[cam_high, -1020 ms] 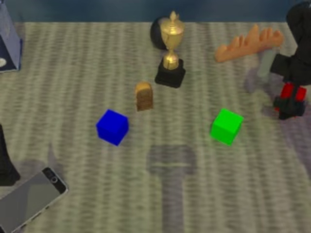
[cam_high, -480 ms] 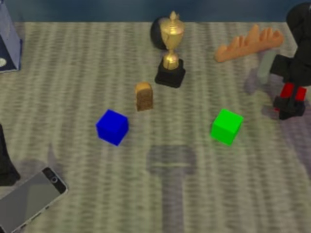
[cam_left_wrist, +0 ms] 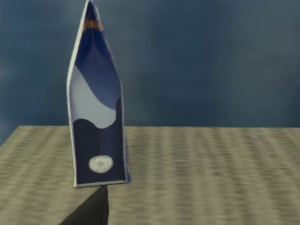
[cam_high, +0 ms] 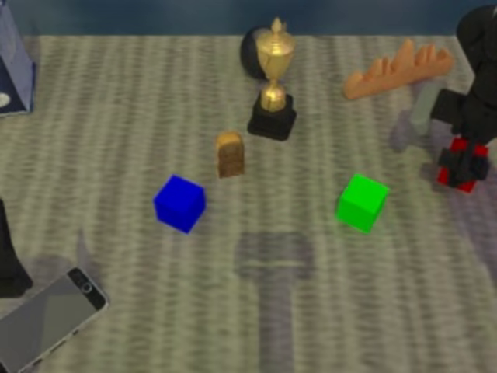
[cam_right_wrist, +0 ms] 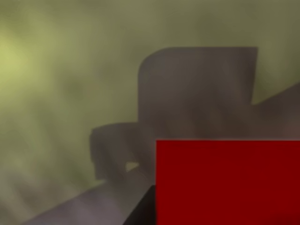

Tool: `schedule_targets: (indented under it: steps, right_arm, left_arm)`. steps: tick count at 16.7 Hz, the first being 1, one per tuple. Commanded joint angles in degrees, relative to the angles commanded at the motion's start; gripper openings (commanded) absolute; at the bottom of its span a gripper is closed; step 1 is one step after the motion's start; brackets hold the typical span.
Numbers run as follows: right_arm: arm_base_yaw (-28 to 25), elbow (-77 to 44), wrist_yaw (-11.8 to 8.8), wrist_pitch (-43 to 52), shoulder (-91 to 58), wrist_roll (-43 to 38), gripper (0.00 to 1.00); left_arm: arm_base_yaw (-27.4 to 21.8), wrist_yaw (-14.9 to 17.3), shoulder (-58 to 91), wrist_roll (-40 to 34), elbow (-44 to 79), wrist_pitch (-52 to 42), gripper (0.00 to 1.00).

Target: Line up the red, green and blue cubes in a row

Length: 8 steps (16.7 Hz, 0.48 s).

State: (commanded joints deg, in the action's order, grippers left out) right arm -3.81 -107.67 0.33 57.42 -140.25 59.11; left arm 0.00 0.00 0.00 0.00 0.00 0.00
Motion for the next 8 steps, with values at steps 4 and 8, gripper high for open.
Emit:
schedule_targets:
  steps: [4,8]
  right_arm:
    - [0.0,0.0,0.0,0.0,0.0,0.0,0.00]
    - [0.0,0.0,0.0,0.0,0.0,0.0,0.00]
  left_arm:
    - [0.0,0.0,0.0,0.0,0.0,0.0,1.00]
    - [0.0,0.0,0.0,0.0,0.0,0.0,1.00]
